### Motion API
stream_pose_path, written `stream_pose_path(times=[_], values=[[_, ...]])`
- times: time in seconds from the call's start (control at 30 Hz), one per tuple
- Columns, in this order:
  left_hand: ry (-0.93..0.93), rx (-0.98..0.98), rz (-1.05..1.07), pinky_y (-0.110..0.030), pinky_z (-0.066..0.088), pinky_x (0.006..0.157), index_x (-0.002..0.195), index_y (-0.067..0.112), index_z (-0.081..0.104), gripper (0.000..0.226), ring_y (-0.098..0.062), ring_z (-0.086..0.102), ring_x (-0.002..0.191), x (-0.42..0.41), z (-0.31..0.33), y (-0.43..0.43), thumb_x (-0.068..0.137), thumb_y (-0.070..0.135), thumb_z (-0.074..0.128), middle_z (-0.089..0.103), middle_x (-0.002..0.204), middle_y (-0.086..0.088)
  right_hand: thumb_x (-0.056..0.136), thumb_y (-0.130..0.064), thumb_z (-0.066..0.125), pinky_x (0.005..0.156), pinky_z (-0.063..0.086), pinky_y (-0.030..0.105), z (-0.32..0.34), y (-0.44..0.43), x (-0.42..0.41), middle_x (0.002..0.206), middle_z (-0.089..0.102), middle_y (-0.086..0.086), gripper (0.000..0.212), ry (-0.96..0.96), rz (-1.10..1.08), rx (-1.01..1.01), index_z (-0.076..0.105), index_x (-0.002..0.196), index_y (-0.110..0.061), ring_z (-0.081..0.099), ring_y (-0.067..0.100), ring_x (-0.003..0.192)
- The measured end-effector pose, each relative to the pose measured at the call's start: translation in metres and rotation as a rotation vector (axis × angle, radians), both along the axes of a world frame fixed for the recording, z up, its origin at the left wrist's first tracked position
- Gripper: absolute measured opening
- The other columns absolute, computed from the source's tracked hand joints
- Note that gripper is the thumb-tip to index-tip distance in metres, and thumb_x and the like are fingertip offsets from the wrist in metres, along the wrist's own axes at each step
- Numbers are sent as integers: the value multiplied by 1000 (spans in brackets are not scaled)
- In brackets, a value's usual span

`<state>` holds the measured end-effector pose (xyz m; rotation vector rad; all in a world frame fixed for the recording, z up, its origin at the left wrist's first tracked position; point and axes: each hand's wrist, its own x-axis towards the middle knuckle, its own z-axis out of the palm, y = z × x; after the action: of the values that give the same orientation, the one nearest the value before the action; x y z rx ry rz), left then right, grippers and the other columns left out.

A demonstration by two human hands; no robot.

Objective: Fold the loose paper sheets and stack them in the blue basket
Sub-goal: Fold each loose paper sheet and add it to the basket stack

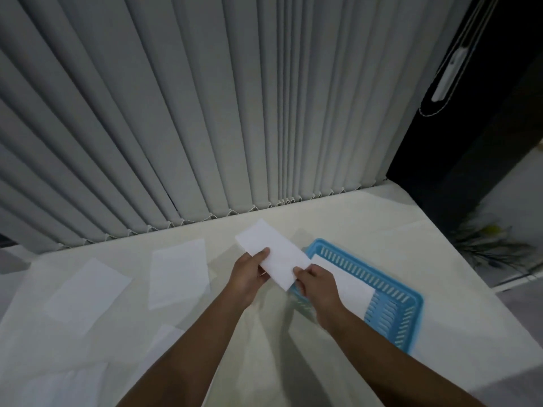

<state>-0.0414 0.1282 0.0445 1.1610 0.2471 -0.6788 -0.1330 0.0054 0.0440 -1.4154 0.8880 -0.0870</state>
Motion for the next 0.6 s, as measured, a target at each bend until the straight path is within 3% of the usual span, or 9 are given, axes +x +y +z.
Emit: stream_pose_path(times=[0.13, 0.27, 0.43, 0.6], values=[[-42, 68, 47, -32, 54, 77, 109, 7, 61, 18, -22, 66, 90, -3, 6, -8, 94, 15, 57, 69, 102, -10, 89, -20, 64, 64, 41, 28, -1, -19, -26, 62, 57, 6, 30, 7, -4, -122, 54, 62, -7, 50, 15, 59], [-120, 189, -10, -28, 56, 74, 110, 4, 65, 22, -20, 68, 85, -14, 2, -24, 91, 15, 62, 71, 100, -9, 89, -21, 63, 70, 43, 31, -4, -41, -50, 56, 58, 3, 36, -18, -65, -174, 56, 54, -12, 52, 17, 59], [-101, 159, -68, -31, 56, 83, 109, 5, 65, 22, -22, 67, 90, -33, -2, -48, 91, 16, 62, 71, 103, -11, 89, -20, 65, 62, 41, 28, -1, -62, -75, 54, 56, 1, 33, -51, -142, -196, 58, 58, -9, 50, 12, 53], [-113, 140, -114, -27, 54, 77, 110, 5, 63, 20, -17, 65, 80, -37, -1, -63, 92, 13, 60, 68, 94, -8, 89, -21, 64, 65, 41, 29, 2, -77, -92, 58, 57, 1, 33, -41, -182, -188, 59, 59, -10, 51, 14, 57]])
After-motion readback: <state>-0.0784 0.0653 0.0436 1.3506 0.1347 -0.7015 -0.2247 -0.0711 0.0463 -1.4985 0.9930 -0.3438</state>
